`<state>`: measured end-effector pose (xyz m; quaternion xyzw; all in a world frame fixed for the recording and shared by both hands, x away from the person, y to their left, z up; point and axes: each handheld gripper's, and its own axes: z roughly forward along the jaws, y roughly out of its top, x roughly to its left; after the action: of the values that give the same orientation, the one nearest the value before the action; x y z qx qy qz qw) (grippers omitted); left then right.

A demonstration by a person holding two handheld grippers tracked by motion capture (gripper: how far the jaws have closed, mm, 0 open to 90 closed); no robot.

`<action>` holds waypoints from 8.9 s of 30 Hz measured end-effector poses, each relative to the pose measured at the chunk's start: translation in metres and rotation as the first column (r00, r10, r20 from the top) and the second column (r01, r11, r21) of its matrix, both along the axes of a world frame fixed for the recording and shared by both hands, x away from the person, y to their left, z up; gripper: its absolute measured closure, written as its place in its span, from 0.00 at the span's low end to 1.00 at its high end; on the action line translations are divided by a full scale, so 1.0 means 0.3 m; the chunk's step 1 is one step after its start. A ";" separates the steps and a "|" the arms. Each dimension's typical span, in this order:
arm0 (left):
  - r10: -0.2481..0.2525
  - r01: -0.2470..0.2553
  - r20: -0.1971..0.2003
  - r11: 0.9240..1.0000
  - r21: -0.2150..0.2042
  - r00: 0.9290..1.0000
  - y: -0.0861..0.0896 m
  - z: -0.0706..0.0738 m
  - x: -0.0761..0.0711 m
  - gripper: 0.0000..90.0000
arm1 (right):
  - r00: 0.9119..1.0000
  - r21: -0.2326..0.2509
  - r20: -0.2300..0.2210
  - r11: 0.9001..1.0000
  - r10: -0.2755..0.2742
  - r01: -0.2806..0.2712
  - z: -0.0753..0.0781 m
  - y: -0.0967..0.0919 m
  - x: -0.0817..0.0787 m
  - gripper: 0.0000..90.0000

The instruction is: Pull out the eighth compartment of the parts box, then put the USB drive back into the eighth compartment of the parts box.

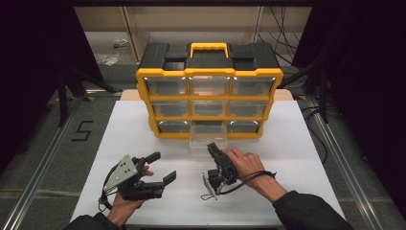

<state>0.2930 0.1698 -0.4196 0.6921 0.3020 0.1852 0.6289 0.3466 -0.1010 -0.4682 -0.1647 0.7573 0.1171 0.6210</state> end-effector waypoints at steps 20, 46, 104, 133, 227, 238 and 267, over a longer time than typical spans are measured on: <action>0.000 0.000 0.000 1.000 -0.001 1.000 0.000 0.000 0.001 0.19 | 0.999 0.027 -0.047 1.000 0.010 -0.009 0.019 0.004 -0.017 0.66; 0.003 -0.003 0.001 1.000 0.000 1.000 0.001 0.000 0.001 0.19 | 0.950 0.270 -0.311 0.961 0.024 0.064 0.113 0.014 -0.041 0.43; 0.004 -0.004 0.004 1.000 0.002 1.000 -0.002 0.002 0.003 0.19 | 0.459 0.534 -0.826 0.714 0.326 0.453 0.236 -0.113 -0.017 0.27; 0.002 -0.002 0.002 1.000 0.005 1.000 -0.004 0.001 0.006 0.19 | 0.374 0.381 -0.904 0.786 0.207 0.487 0.184 -0.160 -0.022 0.26; 0.001 -0.001 -0.004 1.000 0.009 1.000 -0.005 0.000 0.007 0.19 | 0.172 0.057 -0.984 0.848 -0.040 0.527 0.006 -0.201 0.070 0.74; 0.002 -0.002 -0.007 1.000 0.015 1.000 -0.005 0.001 0.007 0.19 | 0.194 0.046 -0.979 0.871 -0.057 0.490 0.011 -0.190 0.056 0.88; 0.002 -0.002 0.008 1.000 0.002 1.000 -0.001 0.004 0.004 0.19 | 0.332 0.194 -0.943 0.866 0.035 0.462 0.081 -0.179 0.029 0.88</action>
<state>0.2941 0.1695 -0.4186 0.6919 0.2998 0.1888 0.6291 0.3552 -0.1546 -0.4440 0.1764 0.9404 0.2673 0.1146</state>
